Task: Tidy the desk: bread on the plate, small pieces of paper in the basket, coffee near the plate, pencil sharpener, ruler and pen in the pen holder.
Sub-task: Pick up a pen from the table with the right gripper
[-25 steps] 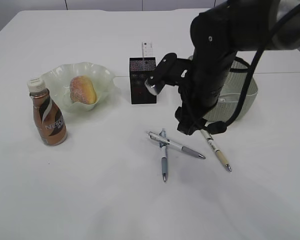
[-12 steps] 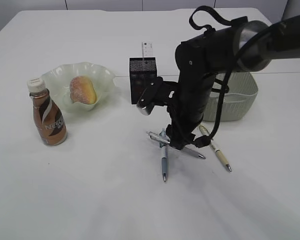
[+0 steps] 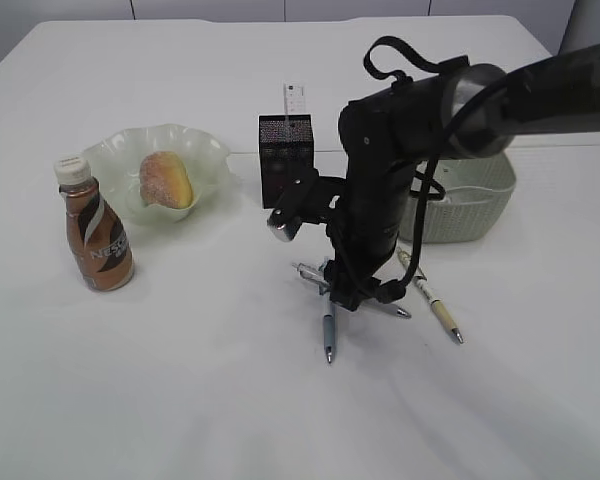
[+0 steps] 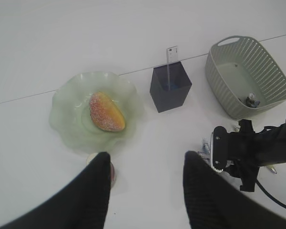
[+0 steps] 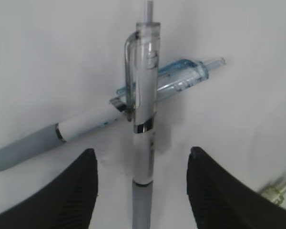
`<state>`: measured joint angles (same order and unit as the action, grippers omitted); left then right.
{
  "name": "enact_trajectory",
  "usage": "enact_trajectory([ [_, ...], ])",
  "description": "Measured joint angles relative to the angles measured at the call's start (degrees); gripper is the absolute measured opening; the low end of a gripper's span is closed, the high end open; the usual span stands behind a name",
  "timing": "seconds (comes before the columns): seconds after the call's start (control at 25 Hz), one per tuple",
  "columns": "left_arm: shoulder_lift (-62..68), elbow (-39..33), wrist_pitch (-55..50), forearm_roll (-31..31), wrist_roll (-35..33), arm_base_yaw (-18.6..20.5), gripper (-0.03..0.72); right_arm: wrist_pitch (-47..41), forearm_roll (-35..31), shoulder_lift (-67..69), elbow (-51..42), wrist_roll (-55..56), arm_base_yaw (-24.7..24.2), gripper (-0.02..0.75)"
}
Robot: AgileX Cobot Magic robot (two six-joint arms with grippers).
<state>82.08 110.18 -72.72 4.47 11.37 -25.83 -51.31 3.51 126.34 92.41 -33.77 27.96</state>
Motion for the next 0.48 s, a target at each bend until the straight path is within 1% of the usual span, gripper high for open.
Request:
enact_trajectory([
  [0.24,0.00,0.00,0.00,0.00,0.00,0.00,0.360,-0.12,0.00,0.99,0.00,-0.96,0.00,0.467],
  [0.48,0.00,0.00,0.00,0.14,0.00,0.00,0.334,-0.34,0.00,2.10,0.63,-1.29,0.00,0.467],
])
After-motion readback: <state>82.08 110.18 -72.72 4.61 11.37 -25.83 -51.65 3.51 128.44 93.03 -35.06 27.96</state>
